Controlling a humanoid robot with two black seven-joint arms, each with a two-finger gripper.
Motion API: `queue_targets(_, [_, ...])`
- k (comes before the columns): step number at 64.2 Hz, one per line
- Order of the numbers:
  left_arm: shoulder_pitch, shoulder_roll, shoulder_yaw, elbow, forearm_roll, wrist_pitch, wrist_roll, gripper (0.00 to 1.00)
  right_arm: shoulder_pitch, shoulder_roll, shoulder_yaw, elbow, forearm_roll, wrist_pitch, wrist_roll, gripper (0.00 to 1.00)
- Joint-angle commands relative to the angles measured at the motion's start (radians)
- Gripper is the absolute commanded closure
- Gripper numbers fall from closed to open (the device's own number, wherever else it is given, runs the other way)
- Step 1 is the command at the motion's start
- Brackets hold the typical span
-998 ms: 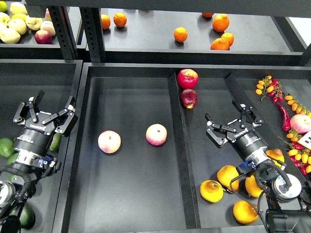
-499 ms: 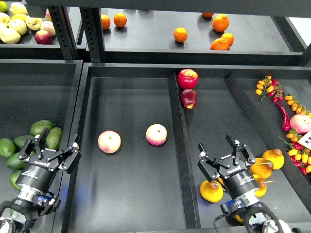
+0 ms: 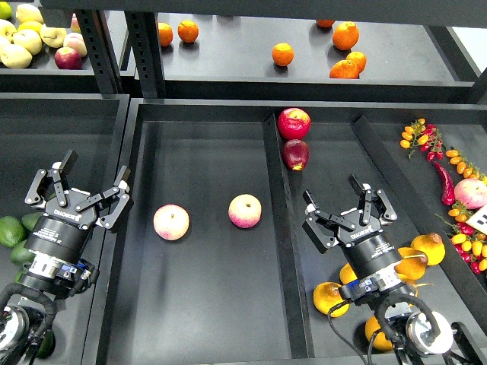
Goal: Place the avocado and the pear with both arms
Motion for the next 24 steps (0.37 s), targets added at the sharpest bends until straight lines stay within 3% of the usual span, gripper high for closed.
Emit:
queue_targets(1, [0.002,0.0,0.013,-0.001,0.001,0.0,-0.036,0.01,-0.001,0.0,0.0,-0.001,0.001,0.002,0.0,0.0])
queue_targets(24, [0.018,0.0,0.022,-0.001,0.006,0.0,-0.042,0.01,-0.004,0.0,0.001,0.0,0.001,0.015,0.0,0.0])
